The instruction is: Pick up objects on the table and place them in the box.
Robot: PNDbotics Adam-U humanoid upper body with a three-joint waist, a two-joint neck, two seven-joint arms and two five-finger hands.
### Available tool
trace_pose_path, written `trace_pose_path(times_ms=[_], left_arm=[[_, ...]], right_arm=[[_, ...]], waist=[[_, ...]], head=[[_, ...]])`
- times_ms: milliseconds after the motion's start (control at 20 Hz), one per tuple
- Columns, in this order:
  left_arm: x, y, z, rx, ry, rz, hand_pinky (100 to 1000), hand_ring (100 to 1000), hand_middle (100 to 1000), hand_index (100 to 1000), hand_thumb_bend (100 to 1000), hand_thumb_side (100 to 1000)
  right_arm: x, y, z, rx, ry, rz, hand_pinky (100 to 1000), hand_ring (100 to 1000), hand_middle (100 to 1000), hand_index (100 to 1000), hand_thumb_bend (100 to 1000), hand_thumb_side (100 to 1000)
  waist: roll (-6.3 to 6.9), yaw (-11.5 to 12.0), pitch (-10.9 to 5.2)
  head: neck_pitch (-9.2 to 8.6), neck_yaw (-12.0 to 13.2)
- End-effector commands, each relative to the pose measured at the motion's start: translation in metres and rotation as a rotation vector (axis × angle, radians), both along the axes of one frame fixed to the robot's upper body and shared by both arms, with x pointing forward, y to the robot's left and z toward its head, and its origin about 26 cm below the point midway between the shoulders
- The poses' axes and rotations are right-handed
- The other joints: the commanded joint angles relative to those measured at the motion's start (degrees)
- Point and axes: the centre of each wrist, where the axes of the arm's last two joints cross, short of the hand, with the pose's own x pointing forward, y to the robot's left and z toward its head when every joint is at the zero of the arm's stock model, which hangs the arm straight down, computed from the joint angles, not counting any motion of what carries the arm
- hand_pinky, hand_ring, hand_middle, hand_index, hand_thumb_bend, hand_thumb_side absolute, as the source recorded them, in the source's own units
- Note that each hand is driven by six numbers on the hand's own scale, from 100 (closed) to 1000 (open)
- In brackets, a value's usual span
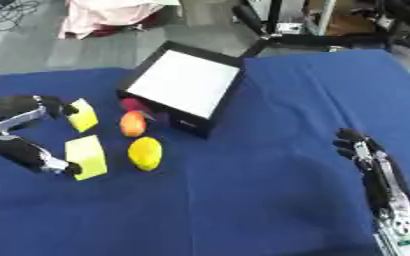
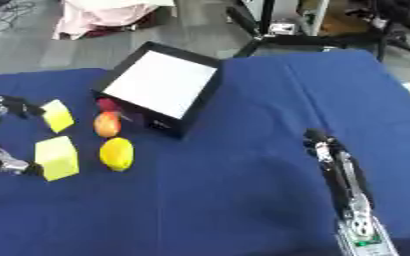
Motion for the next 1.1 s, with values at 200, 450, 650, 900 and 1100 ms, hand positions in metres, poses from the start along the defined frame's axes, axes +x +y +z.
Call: trace_pose_path(times_ms=[200,450,650,900,1100], left_arm=[[0.014,0.001,-0.004,0.09,-0.016,0.035,891,778,799,912,799,611],[0.021,-0.006,-0.016,0.093,-0.088,0.065,890,775,797,909,795,606],[0.025,-0.011,-0.026,0.085,-0.13,0.078,879,750,769,888,756,586],[0.027,-0.014,-0.035,0.085,-0.156,0.08,827,620,618,784,535,407],[0.028,-0.013,-0.038,0.086,-0.156,0.075,738,487,465,665,431,268]], right_arm=[[0.003,-0.002,0.008,-0.018,-0.025,0.013,835,796,767,808,100,882],[0.003,-0.002,0.008,-0.016,-0.024,0.013,834,796,767,807,100,882],[0.003,-0.002,0.008,-0.016,-0.023,0.015,834,796,767,806,100,883],[0.003,-0.002,0.008,-0.015,-0.023,0.015,834,796,767,805,100,882],[0.003,-0.001,0.007,-0.014,-0.021,0.016,834,796,766,804,100,884]], waist=[[0.62,-0.18,-0.26],[0.49,-0.21,-0.22],[0.4,-0.2,-0.22],[0.35,-0.25,-0.23],[0.37,-0.29,-0.21]], head=[[-0.11,-0.01],[-0.11,0.07],[-0.11,0.17],[-0.11,0.15],[-0.11,0.02]])
